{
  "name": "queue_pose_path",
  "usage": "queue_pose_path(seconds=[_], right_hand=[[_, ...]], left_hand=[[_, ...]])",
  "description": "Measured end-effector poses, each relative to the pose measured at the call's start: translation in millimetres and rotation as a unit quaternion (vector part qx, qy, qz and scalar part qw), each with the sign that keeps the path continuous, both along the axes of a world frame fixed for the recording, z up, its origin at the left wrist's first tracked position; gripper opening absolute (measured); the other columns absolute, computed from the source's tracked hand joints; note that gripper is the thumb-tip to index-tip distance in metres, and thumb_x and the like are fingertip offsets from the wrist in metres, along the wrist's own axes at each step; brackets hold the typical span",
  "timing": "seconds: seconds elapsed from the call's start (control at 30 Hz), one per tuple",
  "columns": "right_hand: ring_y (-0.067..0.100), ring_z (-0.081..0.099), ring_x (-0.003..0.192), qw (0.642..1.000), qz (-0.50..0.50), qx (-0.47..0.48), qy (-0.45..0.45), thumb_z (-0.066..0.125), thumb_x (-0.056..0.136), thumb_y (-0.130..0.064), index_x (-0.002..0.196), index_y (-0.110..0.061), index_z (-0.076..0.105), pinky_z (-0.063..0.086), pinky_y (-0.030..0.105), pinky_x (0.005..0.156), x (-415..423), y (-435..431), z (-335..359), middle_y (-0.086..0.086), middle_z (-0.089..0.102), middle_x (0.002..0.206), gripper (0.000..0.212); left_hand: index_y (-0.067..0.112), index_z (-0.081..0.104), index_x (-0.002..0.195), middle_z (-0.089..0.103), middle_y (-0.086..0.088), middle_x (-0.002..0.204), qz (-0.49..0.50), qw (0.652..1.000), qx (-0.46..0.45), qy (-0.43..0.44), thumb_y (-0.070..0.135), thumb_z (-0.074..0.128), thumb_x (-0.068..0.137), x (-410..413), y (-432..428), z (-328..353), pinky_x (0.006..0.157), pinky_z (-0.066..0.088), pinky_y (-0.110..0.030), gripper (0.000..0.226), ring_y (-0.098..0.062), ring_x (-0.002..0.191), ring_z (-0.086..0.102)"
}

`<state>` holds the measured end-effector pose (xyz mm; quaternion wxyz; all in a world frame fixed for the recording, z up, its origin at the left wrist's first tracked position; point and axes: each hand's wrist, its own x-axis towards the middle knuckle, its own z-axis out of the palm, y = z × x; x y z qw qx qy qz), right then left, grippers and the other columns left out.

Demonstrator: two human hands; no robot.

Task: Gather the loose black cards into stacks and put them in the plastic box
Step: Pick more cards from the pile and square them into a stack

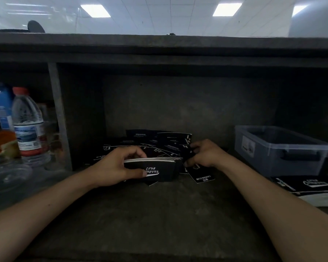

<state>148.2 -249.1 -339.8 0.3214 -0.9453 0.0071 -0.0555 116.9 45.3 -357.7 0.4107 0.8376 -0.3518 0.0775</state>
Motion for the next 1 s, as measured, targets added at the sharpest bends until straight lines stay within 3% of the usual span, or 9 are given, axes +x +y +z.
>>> queue_pose_path(seconds=[0.13,0.2,0.27,0.4,0.5,0.6,0.73,0.9,1.0], right_hand=[[0.022,0.062,0.114,0.998,-0.064,0.000,-0.024,0.082,0.076,-0.013,0.124,-0.011,0.067,0.049,0.029,0.099,2.5,-8.8,7.5,0.005,0.066,0.124,0.050],[0.020,0.065,0.095,0.990,-0.082,0.096,-0.063,0.069,0.087,-0.006,0.108,-0.011,0.074,0.052,0.026,0.077,6.3,-14.9,13.5,0.005,0.070,0.113,0.022],[0.012,0.058,0.076,0.961,-0.090,0.253,-0.062,0.061,0.092,-0.002,0.091,-0.017,0.073,0.043,0.022,0.056,6.2,-17.1,20.3,0.002,0.067,0.102,0.019],[0.022,0.066,0.088,0.869,-0.114,0.451,-0.168,0.056,0.098,-0.004,0.084,-0.016,0.064,0.059,0.039,0.077,6.1,-20.3,26.2,0.010,0.067,0.102,0.021],[0.018,0.066,0.080,0.846,-0.099,0.488,-0.191,0.055,0.098,-0.005,0.094,-0.015,0.061,0.059,0.036,0.069,3.0,-15.6,27.4,0.009,0.067,0.099,0.013],[0.020,0.068,0.076,0.849,-0.036,0.520,-0.084,0.059,0.094,0.000,0.096,-0.015,0.059,0.057,0.032,0.058,-3.3,-1.9,24.3,0.008,0.067,0.091,0.015],[0.015,0.064,0.075,0.870,-0.001,0.492,-0.022,0.061,0.094,-0.003,0.105,-0.017,0.066,0.051,0.027,0.058,-5.5,10.6,16.4,0.003,0.069,0.088,0.018],[0.020,0.066,0.089,0.831,-0.001,0.553,-0.064,0.058,0.097,-0.006,0.104,-0.016,0.064,0.055,0.028,0.064,-0.7,7.5,18.5,0.006,0.068,0.102,0.014],[0.020,0.071,0.088,0.887,0.050,0.457,0.044,0.059,0.089,0.000,0.094,-0.018,0.069,0.056,0.030,0.067,-5.8,7.3,14.4,0.005,0.073,0.099,0.021]], left_hand=[[0.028,0.067,0.100,0.072,0.006,0.102,0.006,1.000,0.011,-0.009,0.022,0.084,0.079,1.5,0.6,-0.5,0.081,0.056,-0.026,0.028,-0.012,0.094,0.069],[0.030,0.067,0.101,0.072,0.008,0.104,0.005,1.000,0.012,-0.004,0.025,0.084,0.079,1.2,0.6,-0.7,0.082,0.055,-0.023,0.029,-0.010,0.096,0.069],[0.032,0.067,0.100,0.072,0.007,0.104,0.006,1.000,0.012,0.000,0.026,0.084,0.079,1.6,1.1,-0.7,0.082,0.055,-0.023,0.027,-0.010,0.096,0.069],[0.029,0.069,0.095,0.070,0.008,0.110,0.011,1.000,0.003,0.001,0.022,0.085,0.078,3.0,0.7,-1.6,0.091,0.054,-0.029,0.024,-0.008,0.102,0.067],[0.028,0.070,0.094,0.058,0.014,0.129,0.028,1.000,0.012,-0.002,0.022,0.085,0.076,2.8,0.8,-1.4,0.107,0.043,-0.031,0.024,0.001,0.120,0.056],[0.031,0.069,0.096,0.046,0.017,0.143,0.039,0.999,0.027,-0.005,0.026,0.085,0.076,1.8,1.6,-0.1,0.115,0.035,-0.033,0.026,0.003,0.132,0.045],[0.027,0.067,0.097,0.040,0.016,0.150,0.038,0.999,0.015,0.011,0.023,0.084,0.076,0.8,0.6,1.2,0.117,0.036,-0.039,0.027,-0.002,0.133,0.047],[0.028,0.065,0.098,0.044,0.016,0.147,0.031,0.999,-0.008,0.020,0.019,0.086,0.074,2.7,0.9,0.1,0.114,0.041,-0.039,0.033,0.001,0.129,0.051],[0.031,0.054,0.117,0.051,0.012,0.142,0.010,0.997,-0.051,0.051,0.018,0.088,0.071,3.8,1.4,-0.7,0.108,0.048,-0.040,0.058,-0.003,0.126,0.055]])
